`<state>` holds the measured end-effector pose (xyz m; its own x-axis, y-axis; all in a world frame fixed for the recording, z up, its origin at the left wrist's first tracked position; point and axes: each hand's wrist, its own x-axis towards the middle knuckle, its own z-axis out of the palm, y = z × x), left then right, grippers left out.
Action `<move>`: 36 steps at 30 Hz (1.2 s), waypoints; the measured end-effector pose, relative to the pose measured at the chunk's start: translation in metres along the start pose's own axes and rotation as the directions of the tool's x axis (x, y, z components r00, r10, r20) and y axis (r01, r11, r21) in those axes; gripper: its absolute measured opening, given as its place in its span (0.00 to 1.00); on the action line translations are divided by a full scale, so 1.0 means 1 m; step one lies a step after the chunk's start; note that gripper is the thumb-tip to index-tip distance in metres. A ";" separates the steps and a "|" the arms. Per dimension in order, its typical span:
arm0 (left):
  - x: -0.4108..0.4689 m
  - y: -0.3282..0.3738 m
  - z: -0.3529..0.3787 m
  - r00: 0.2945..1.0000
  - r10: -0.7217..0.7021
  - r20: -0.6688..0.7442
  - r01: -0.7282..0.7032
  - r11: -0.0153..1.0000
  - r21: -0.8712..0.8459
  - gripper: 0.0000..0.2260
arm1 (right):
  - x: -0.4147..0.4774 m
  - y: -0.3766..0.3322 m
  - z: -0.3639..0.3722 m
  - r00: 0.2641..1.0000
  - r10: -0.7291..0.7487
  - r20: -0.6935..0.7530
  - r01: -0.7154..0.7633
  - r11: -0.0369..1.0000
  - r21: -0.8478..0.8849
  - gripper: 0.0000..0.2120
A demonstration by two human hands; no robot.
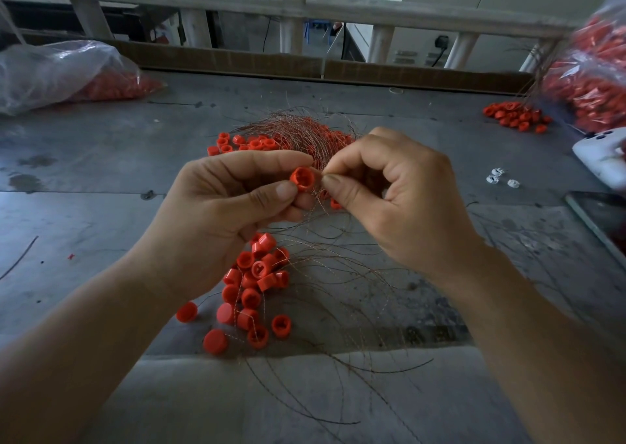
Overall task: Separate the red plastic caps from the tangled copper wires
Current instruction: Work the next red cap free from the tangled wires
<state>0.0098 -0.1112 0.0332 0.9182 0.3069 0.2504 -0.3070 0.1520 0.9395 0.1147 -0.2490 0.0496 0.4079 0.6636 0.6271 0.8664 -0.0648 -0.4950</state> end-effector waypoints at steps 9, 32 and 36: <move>0.001 -0.005 -0.011 0.998 0.011 0.067 -0.022 0.988 0.153 0.18 | 0.000 -0.003 -0.002 0.990 0.123 0.061 -0.135 0.958 0.255 0.07; 0.002 -0.011 -0.014 0.994 -0.046 0.100 0.041 0.998 0.055 0.15 | 0.008 0.076 -0.018 0.865 0.497 -0.071 -0.501 0.842 -0.200 0.03; 0.002 -0.007 -0.013 0.994 -0.059 0.090 0.053 0.996 0.076 0.18 | 0.001 0.091 -0.006 0.848 0.526 0.066 -0.477 0.811 -0.338 0.05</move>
<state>0.0108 -0.0996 0.0241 0.9536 0.2119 0.2140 -0.2382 0.0960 0.9665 0.1956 -0.2587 0.0095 0.7827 0.5778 0.2312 0.6055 -0.6213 -0.4974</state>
